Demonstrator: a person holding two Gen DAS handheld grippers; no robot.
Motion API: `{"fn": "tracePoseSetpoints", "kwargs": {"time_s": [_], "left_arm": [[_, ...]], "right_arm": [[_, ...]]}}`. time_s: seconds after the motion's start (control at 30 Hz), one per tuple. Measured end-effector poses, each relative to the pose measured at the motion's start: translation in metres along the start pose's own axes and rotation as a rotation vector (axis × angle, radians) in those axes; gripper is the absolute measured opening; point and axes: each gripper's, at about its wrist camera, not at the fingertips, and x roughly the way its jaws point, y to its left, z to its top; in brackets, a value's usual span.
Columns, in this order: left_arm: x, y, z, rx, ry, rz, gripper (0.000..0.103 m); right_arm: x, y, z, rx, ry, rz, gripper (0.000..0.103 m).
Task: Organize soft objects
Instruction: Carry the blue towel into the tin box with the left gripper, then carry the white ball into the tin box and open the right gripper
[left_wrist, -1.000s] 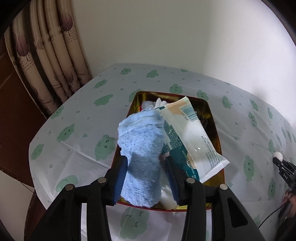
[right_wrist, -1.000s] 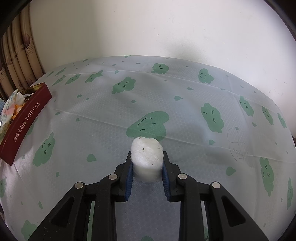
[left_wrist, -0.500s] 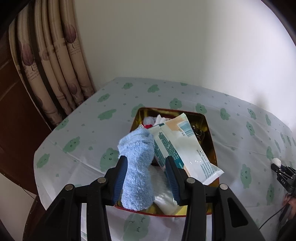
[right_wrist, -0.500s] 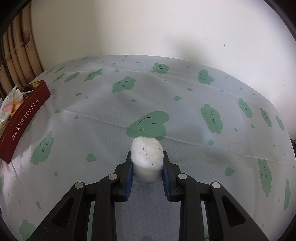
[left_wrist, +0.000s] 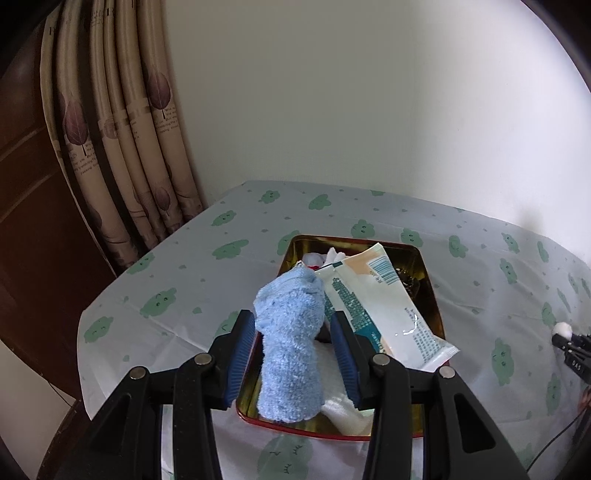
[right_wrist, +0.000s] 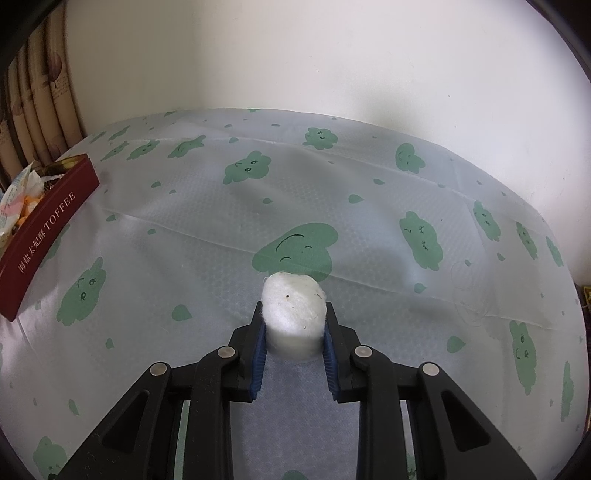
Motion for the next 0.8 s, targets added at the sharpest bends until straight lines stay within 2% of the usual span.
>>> {"fn": "tracePoseSetpoints", "kwargs": {"time_s": [0.3,0.43,0.67,0.8], "left_arm": [[0.003,0.018,-0.010,-0.023,-0.004,0.021,0.044],[0.004,0.020,-0.015,0.002,0.013,0.010,0.044],[0.005,0.029,-0.022,-0.018,0.014,0.003,0.044],[0.004,0.034,-0.024,-0.030,0.008,0.027,0.044]], "right_arm": [[-0.001,0.011,0.004,-0.026,0.010,-0.047,0.023],[-0.005,0.024,0.009,-0.039,0.001,-0.041,0.023],[-0.017,0.066,0.030,-0.080,-0.017,0.038,0.023],[-0.025,0.096,0.047,-0.105,-0.033,0.103,0.023]]}}
